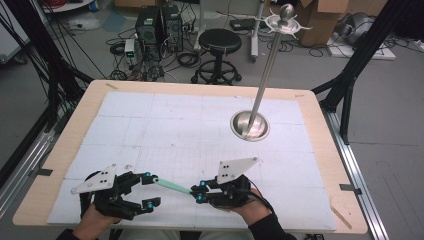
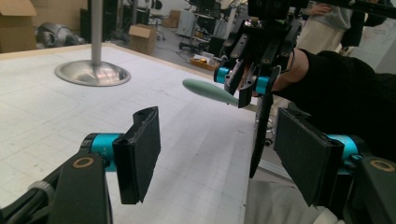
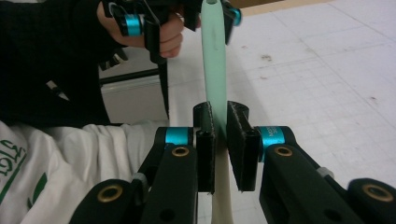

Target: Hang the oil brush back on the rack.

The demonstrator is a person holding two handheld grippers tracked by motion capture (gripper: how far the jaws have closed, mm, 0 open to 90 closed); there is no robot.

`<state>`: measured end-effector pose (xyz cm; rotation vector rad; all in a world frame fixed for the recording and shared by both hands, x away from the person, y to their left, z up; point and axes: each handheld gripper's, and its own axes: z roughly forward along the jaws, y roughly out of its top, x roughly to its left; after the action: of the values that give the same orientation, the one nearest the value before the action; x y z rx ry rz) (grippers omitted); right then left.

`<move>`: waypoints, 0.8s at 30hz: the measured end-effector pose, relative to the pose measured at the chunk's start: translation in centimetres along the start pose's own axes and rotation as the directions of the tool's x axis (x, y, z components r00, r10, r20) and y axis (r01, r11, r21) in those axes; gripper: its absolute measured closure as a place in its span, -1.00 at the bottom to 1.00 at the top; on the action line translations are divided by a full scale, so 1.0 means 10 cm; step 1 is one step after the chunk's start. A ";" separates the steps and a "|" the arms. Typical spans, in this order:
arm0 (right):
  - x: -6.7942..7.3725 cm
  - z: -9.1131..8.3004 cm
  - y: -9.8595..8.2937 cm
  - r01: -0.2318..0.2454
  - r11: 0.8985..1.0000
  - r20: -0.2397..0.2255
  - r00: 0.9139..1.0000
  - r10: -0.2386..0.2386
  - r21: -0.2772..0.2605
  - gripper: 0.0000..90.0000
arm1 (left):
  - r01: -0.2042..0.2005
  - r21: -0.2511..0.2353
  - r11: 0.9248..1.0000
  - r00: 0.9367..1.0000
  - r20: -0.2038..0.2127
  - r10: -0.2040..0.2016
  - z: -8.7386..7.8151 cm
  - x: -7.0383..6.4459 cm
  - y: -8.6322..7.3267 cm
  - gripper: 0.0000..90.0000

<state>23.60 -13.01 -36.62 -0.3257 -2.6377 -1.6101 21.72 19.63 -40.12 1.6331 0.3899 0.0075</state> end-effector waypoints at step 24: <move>0.08 0.22 0.02 0.044 0.999 -0.176 0.984 -0.038 0.029 0.82 | -0.047 -0.064 0.997 0.984 0.167 0.057 0.06 -0.11 0.03 0.67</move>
<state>23.06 -10.89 -37.37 -0.1222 -2.5508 -1.5278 20.93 18.78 -39.60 1.5712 0.2151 -0.0782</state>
